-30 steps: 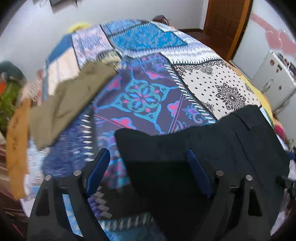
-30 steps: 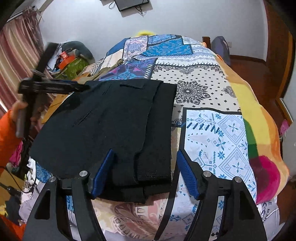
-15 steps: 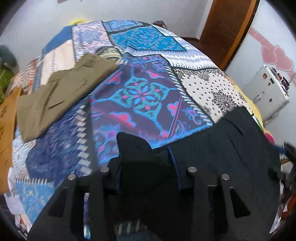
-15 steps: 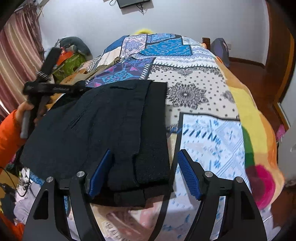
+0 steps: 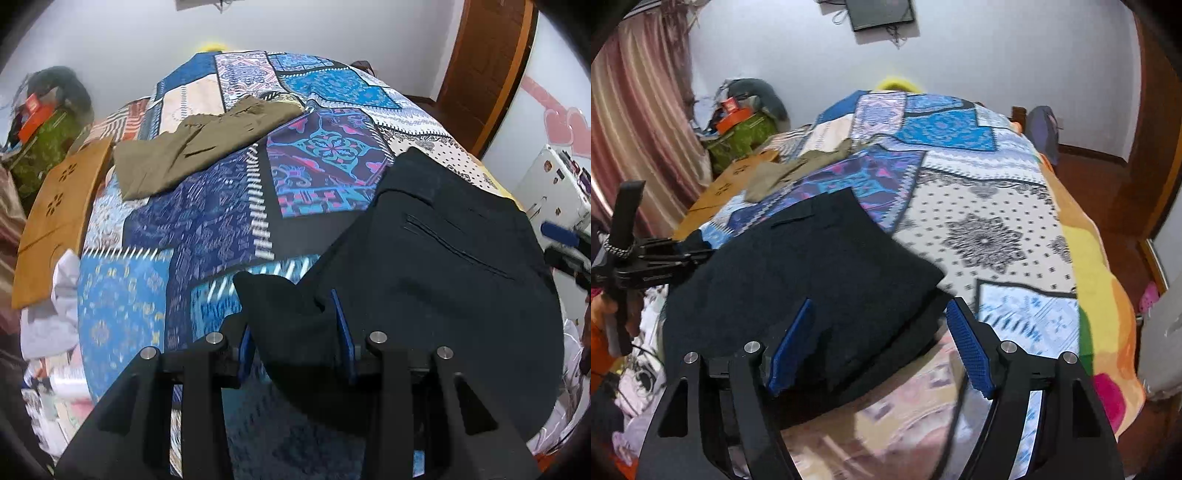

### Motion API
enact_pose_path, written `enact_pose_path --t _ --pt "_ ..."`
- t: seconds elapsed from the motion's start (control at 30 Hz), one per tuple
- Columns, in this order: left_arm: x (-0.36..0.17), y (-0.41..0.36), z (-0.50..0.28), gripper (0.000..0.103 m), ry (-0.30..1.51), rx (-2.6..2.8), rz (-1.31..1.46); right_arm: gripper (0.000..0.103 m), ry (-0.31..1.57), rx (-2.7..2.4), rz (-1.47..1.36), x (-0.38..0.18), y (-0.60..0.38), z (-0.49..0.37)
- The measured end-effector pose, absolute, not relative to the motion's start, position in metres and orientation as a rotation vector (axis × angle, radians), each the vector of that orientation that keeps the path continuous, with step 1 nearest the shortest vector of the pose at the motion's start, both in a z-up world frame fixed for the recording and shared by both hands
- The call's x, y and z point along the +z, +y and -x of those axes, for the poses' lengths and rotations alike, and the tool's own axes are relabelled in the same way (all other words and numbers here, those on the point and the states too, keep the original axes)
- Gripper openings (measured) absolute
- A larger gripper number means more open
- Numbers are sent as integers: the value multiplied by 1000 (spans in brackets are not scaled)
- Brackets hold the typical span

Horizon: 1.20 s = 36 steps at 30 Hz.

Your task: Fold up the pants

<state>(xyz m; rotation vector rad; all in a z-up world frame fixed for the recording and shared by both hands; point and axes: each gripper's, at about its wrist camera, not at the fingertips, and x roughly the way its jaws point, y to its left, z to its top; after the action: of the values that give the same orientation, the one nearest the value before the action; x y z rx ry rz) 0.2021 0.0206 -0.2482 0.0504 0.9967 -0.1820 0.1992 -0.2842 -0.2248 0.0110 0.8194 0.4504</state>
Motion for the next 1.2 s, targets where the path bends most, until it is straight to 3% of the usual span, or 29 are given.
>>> enact_pose_path --t 0.33,0.67,0.77,0.93,1.2 --pt "-244 13 -178 38 964 -166 -93 70 932 534 -47 -262 -267 -179" --pt "-246 0 -219 37 974 -168 -12 57 886 514 64 -253 -270 -233" --pt "-251 -2 -224 38 982 -170 20 48 884 477 83 -255 -277 -257" --pt "-252 12 -209 41 971 -164 56 47 908 463 62 -259 -282 -282" --pt "-246 30 -192 44 985 -160 78 48 889 487 7 -239 -282 -250"
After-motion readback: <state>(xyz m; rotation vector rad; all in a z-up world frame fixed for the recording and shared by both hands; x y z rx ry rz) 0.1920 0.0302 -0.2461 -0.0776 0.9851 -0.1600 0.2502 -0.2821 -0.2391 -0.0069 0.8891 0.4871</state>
